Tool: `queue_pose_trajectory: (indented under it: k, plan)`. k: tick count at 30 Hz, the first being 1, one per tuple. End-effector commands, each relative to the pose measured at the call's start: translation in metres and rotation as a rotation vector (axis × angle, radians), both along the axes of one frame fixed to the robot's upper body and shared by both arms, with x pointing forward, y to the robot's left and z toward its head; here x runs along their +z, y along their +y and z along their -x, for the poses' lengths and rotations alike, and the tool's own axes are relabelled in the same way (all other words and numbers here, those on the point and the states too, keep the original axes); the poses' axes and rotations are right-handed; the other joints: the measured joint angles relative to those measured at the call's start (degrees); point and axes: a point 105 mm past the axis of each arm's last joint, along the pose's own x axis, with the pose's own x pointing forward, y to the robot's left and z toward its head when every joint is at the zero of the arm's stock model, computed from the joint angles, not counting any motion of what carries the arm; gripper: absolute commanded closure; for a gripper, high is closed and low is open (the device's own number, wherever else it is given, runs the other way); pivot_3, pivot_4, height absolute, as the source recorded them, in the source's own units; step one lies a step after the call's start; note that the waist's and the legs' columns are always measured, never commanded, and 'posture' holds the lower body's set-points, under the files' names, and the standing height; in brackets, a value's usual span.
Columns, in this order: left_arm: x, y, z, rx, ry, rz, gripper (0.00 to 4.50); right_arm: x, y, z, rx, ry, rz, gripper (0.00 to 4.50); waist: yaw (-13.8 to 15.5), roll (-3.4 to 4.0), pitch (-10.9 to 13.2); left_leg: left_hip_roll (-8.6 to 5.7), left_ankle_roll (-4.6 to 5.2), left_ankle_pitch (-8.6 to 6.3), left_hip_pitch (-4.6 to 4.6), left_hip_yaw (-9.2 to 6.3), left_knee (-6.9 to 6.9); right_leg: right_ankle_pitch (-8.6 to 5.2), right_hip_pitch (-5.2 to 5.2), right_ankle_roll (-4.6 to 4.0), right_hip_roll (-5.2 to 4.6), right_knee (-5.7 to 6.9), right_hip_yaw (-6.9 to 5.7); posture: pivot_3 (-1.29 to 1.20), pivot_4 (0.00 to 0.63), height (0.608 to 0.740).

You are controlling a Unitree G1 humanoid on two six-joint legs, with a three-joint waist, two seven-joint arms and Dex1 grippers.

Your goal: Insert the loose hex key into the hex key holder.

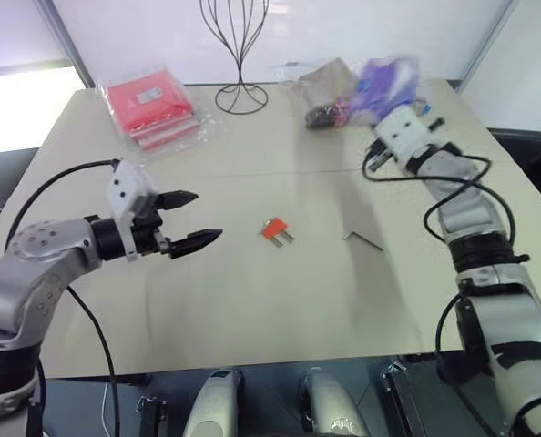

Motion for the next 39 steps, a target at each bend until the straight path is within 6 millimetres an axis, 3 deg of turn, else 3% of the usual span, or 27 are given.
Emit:
queue_pose_trajectory:
  k: [1,3,8,19,23,29,34,37,39]
  plan:
    - [0.004,-0.004,-0.003,-0.014,-0.038,-0.003,0.00,0.004,-0.074,0.015,-0.434,-0.039,-0.070,4.46,-0.02,0.00,0.00,0.00,0.00,0.00,0.00,0.00,-0.01,0.00,0.00,0.00,0.00,0.01,0.00,0.00,0.150,0.740]
    - [0.002,-0.006,-0.005,-0.018,-0.041,-0.006,0.00,-0.008,-0.104,0.027,-0.618,0.003,-0.111,4.46,0.02,0.01,0.00,0.00,0.00,0.00,0.00,0.01,-0.01,0.00,0.00,-0.01,0.00,0.01,0.01,0.00,0.150,0.740]
    - [0.002,-0.009,-0.007,-0.029,-0.048,-0.007,0.00,-0.022,-0.135,0.046,-0.872,0.084,-0.161,4.46,-0.52,0.02,0.00,-0.02,0.01,0.00,-0.02,0.07,-0.01,0.00,-0.04,0.00,0.01,0.00,0.05,0.00,0.150,0.740]
    - [0.002,-0.010,-0.007,-0.029,-0.053,-0.011,0.00,-0.048,-0.135,0.059,-0.962,0.233,-0.608,4.46,-1.70,0.02,0.00,0.00,0.04,0.00,-0.03,0.10,-0.05,0.02,-0.09,0.03,0.15,0.04,0.10,0.00,0.150,0.740]
    - [0.002,-0.010,-0.008,-0.029,-0.053,-0.012,0.00,-0.039,-0.129,0.055,-0.923,0.224,-0.621,3.04,-1.64,0.03,0.00,0.00,0.05,0.00,-0.04,0.11,-0.04,0.02,-0.09,0.03,0.13,0.03,0.10,0.00,0.150,0.740]
    - [0.002,-0.010,-0.008,-0.027,-0.055,-0.010,0.00,-0.029,-0.122,0.054,-0.888,0.213,-0.630,0.03,-1.67,0.03,0.00,0.00,0.05,-0.01,-0.06,0.10,-0.03,0.02,-0.10,0.03,0.14,0.03,0.10,0.00,0.150,0.740]
    - [0.002,-0.010,-0.009,-0.028,-0.054,-0.009,0.00,-0.010,-0.098,0.048,-0.749,0.199,-0.590,0.03,-1.68,0.03,0.00,0.01,0.05,-0.01,-0.09,0.10,-0.03,0.02,-0.13,0.04,0.14,0.04,0.10,0.00,0.150,0.740]
    - [0.002,-0.010,-0.009,-0.028,-0.053,-0.010,0.00,0.006,-0.073,0.043,-0.594,0.190,-0.545,0.03,-1.77,0.03,0.00,0.01,0.05,-0.01,-0.13,0.10,-0.04,0.02,-0.20,0.04,0.17,0.05,0.10,0.00,0.150,0.740]
    - [0.002,-0.010,-0.009,-0.028,-0.053,-0.011,0.00,0.023,-0.046,0.038,-0.414,0.164,-0.489,0.03,-1.70,0.04,0.00,0.02,0.05,-0.01,-0.17,0.08,-0.04,0.02,-0.22,0.04,0.20,0.04,0.09,0.00,0.150,0.740]
